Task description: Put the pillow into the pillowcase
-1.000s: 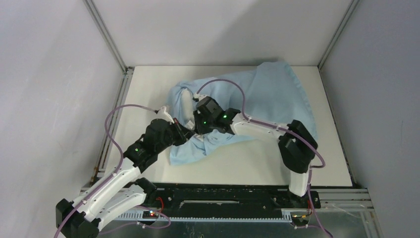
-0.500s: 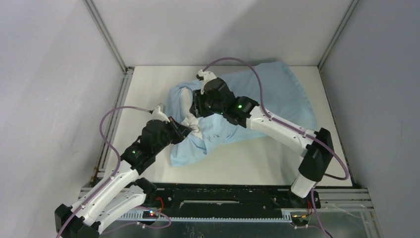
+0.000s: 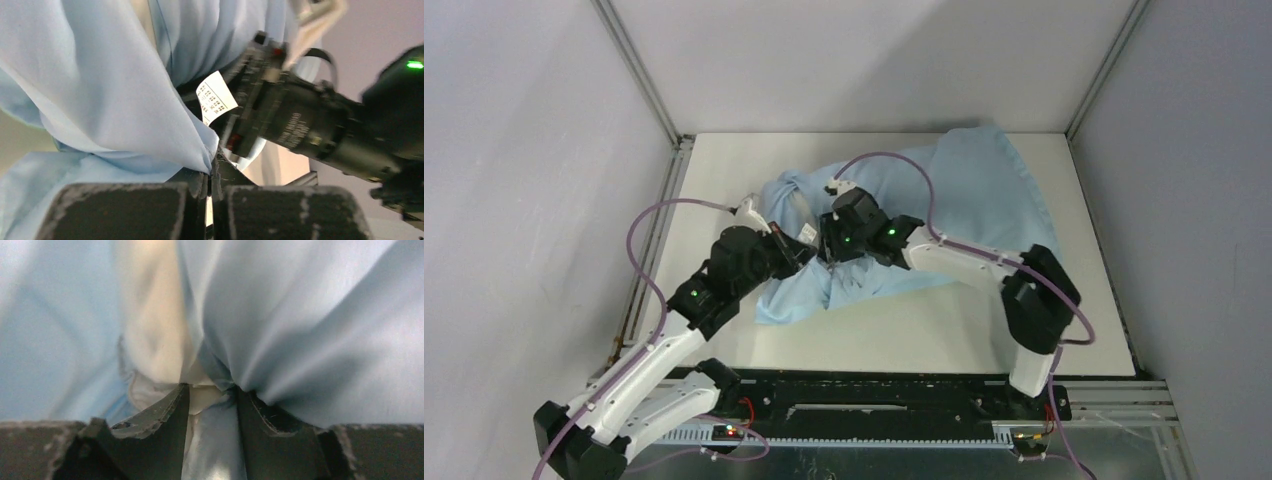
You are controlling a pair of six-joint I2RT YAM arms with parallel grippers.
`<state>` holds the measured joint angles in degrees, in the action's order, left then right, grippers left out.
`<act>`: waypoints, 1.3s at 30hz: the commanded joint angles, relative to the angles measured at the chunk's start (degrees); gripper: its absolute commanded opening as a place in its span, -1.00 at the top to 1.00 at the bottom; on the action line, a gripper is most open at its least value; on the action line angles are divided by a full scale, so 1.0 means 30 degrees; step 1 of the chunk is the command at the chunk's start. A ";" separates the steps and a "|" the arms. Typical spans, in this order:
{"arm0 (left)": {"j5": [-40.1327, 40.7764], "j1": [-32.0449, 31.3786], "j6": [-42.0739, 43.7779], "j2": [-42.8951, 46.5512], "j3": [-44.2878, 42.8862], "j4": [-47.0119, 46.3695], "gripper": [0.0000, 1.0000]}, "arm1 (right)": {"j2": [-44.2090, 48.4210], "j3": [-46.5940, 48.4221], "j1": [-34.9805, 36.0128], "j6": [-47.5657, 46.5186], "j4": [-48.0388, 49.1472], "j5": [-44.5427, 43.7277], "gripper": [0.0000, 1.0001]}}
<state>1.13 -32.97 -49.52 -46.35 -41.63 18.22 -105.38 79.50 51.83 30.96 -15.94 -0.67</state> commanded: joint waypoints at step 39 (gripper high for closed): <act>0.1403 -0.0262 0.2270 0.1156 -0.2568 0.2368 -0.32 | 0.5088 0.2129 -0.1148 -0.2582 -0.5396 -0.2589 -0.28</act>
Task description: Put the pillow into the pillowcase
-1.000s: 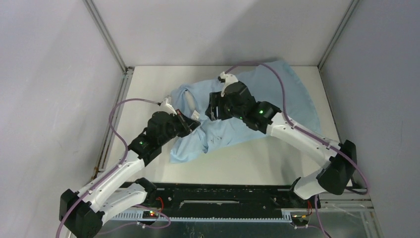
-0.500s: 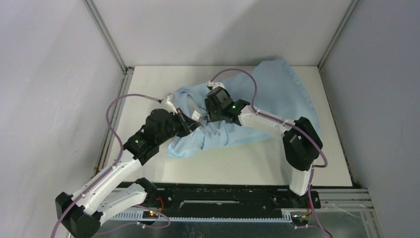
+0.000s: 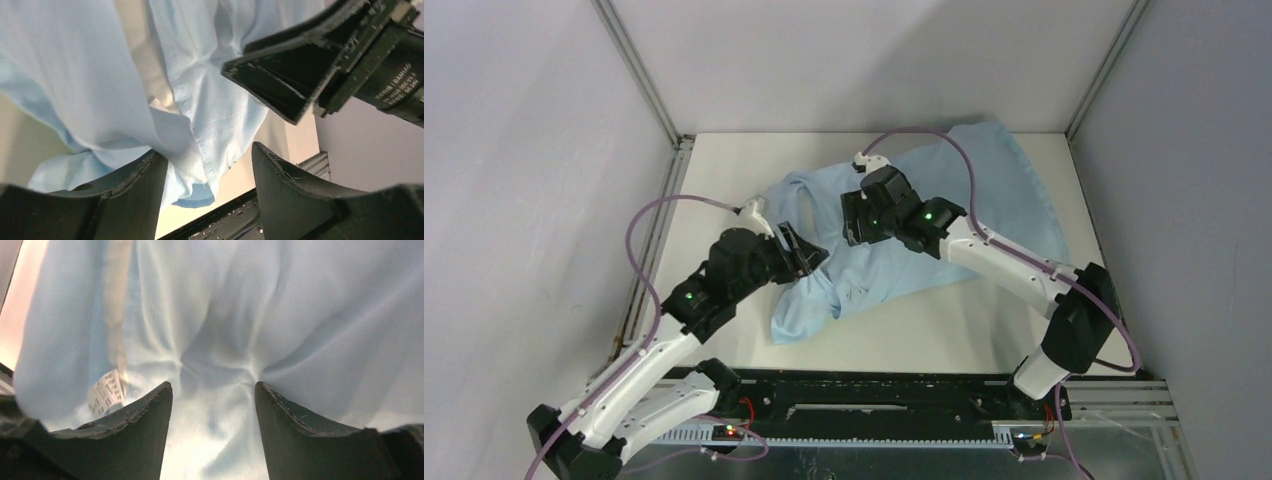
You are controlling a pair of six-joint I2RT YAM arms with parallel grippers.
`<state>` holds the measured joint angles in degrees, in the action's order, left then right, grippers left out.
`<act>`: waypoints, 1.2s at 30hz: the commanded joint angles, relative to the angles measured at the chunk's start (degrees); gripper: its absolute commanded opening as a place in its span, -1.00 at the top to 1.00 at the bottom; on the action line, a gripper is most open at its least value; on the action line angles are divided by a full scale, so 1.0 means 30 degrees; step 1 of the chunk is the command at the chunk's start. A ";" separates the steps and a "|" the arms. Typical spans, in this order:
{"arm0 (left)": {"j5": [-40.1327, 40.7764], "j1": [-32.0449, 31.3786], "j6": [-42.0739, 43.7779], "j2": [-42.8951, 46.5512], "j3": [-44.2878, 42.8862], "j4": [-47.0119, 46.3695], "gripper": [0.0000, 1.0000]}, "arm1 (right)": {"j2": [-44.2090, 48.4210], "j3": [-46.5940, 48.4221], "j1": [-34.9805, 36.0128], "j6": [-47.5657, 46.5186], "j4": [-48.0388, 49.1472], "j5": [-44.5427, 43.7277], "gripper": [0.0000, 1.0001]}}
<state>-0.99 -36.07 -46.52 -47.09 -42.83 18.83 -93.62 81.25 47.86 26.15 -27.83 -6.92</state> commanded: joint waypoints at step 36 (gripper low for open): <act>0.8400 0.2711 0.8508 -1.0649 -1.0116 0.6187 0.58 | -0.3876 0.0506 -0.0697 0.0453 0.3099 0.2888 0.99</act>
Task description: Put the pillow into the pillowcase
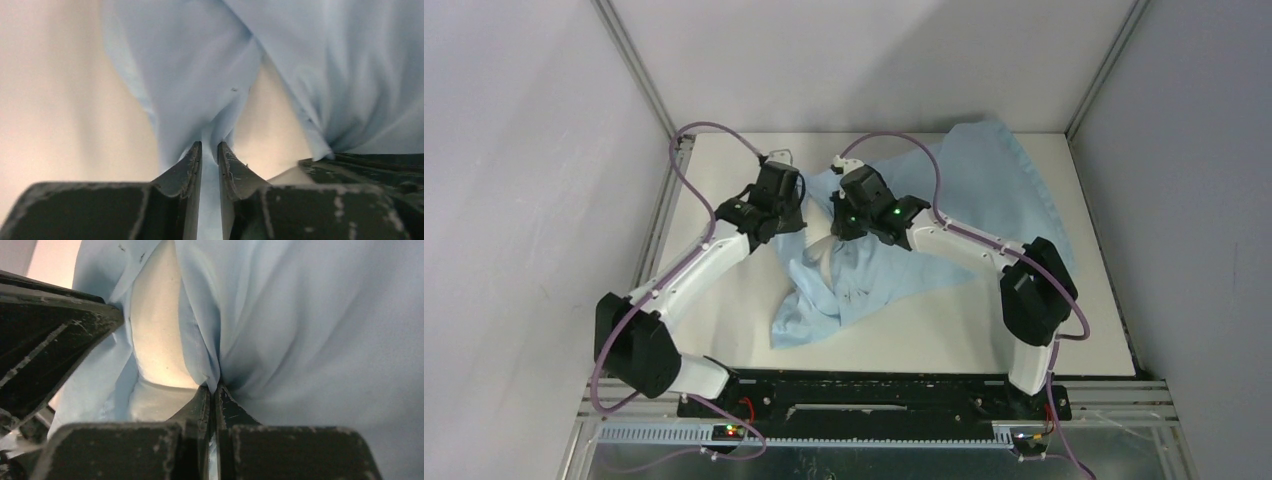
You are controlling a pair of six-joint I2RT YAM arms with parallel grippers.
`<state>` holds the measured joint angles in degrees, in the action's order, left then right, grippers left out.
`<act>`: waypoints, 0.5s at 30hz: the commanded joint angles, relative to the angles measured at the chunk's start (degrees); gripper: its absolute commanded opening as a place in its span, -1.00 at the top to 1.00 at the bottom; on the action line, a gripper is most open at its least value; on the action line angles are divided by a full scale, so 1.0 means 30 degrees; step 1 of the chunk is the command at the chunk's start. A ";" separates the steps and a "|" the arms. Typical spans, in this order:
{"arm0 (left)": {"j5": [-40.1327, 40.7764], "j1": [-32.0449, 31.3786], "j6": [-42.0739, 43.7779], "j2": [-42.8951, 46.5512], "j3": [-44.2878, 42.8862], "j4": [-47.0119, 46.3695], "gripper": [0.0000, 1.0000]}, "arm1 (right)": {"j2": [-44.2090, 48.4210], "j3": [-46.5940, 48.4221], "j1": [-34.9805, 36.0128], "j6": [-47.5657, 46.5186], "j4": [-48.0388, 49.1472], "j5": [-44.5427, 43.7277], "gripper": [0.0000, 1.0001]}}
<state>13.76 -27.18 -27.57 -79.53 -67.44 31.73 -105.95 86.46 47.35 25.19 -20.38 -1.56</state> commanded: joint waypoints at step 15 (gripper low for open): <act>0.3016 -0.1525 0.2759 -0.0045 -0.3189 0.3861 -0.14 | 0.0176 -0.2059 -0.0809 0.1172 0.1668 0.1852 1.00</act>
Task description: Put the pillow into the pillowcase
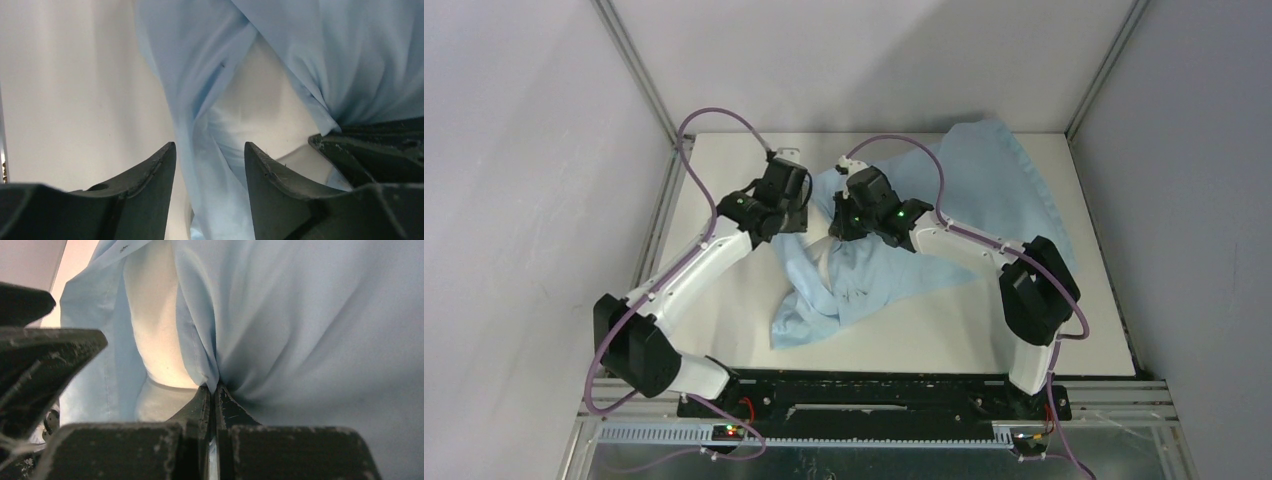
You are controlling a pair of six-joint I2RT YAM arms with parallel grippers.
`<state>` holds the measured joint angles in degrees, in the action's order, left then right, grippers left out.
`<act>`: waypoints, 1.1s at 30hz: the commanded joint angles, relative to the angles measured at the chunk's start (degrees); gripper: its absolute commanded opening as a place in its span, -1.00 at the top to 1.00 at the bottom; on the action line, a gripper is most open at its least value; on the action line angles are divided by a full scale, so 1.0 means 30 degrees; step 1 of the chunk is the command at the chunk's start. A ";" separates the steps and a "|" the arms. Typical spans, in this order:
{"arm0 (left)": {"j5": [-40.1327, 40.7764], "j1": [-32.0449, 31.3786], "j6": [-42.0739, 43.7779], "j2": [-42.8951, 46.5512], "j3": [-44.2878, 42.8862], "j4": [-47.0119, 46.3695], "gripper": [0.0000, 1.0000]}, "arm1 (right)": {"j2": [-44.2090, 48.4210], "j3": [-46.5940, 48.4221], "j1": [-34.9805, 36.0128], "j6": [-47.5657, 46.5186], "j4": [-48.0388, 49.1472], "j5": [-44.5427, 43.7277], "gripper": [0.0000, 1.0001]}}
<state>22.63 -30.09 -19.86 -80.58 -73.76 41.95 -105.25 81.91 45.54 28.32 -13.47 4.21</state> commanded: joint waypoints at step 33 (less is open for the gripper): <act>-0.8540 0.1291 -0.2344 -0.0397 0.0782 -0.5466 1.00 | 0.0960 -0.0203 -0.0123 0.0366 -0.1127 -0.0128 0.98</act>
<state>11.05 -31.29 -18.79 -81.62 -80.60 39.20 -106.06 81.43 44.95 29.61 -10.63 5.76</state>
